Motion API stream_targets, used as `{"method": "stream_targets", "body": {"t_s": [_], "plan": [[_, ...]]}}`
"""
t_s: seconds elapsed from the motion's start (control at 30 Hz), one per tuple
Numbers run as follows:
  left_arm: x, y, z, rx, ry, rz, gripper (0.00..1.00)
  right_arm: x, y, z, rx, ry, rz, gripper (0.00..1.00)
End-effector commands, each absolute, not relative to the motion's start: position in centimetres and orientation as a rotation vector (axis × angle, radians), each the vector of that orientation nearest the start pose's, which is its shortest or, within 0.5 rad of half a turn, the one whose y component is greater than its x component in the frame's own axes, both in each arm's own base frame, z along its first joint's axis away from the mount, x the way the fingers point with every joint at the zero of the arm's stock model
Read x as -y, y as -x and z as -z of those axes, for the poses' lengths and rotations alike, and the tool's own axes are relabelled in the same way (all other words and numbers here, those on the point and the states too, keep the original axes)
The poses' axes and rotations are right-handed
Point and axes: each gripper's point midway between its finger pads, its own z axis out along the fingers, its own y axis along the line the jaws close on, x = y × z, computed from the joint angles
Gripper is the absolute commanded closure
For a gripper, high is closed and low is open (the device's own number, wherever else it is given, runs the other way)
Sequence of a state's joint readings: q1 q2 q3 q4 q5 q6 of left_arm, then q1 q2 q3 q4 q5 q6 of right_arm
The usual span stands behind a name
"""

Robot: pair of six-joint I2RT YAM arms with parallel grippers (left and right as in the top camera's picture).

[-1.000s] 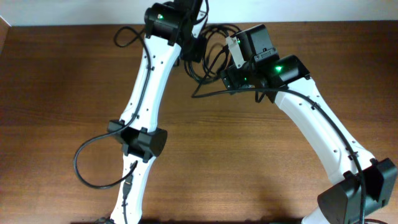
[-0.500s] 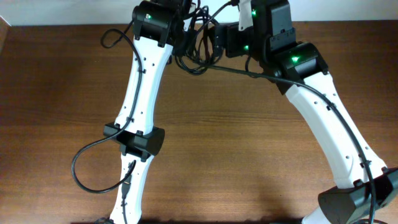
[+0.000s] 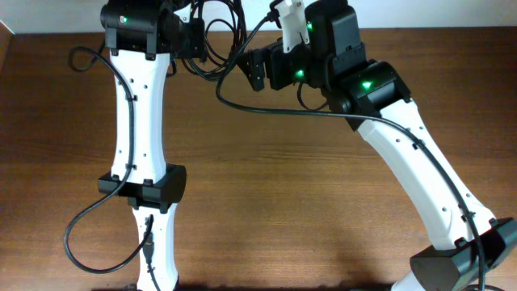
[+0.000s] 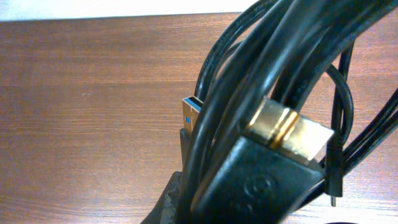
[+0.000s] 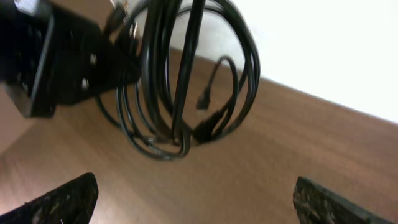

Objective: Untangle cables

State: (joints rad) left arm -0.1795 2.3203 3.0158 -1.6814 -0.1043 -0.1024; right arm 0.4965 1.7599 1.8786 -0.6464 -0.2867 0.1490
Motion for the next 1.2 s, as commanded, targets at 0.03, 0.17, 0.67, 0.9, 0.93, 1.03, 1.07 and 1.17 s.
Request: {"method": "stream_targets", "body": {"t_s": [0.03,0.17,0.67,0.9,0.93,1.03,1.07,1.17], "plan": [[7.7,-47.2,-32.7,-2.497,-0.057,0.017,1.0,-28.3,-43.2,-33.7,-2.086,0.556,-0.566,0.04],[9.6,-46.8,-32.6,-2.497,-0.106,0.034,1.0,-30.9,-44.6,-35.4,-1.879,0.733,-0.587,0.04],[-2.8,-46.8,-34.3,-2.455,0.217,-0.148,1.0,-15.1,-50.4,-33.9,-2.07,0.315,-0.342,0.96],[-16.4,-40.7,-39.3,-2.287,0.59,-0.221,0.62,2.5,-47.0,-38.1,-2.068,-0.036,-0.163,0.96],[-17.1,-40.1,-39.8,-2.272,0.611,-0.22,0.74,3.0,-46.9,-37.9,-2.078,-0.049,-0.16,0.96],[-13.2,-41.2,-40.2,-2.278,0.493,0.007,1.0,-0.7,-46.6,-37.7,-2.088,0.061,-0.264,0.96],[-11.3,-41.8,-40.2,-2.289,0.441,0.036,1.0,-2.9,-46.5,-37.6,-2.088,0.153,-0.267,0.96],[-7.6,-42.8,-39.7,-2.323,0.345,-0.001,0.97,-5.3,-46.1,-37.2,-2.107,0.2,-0.289,0.52]]}}
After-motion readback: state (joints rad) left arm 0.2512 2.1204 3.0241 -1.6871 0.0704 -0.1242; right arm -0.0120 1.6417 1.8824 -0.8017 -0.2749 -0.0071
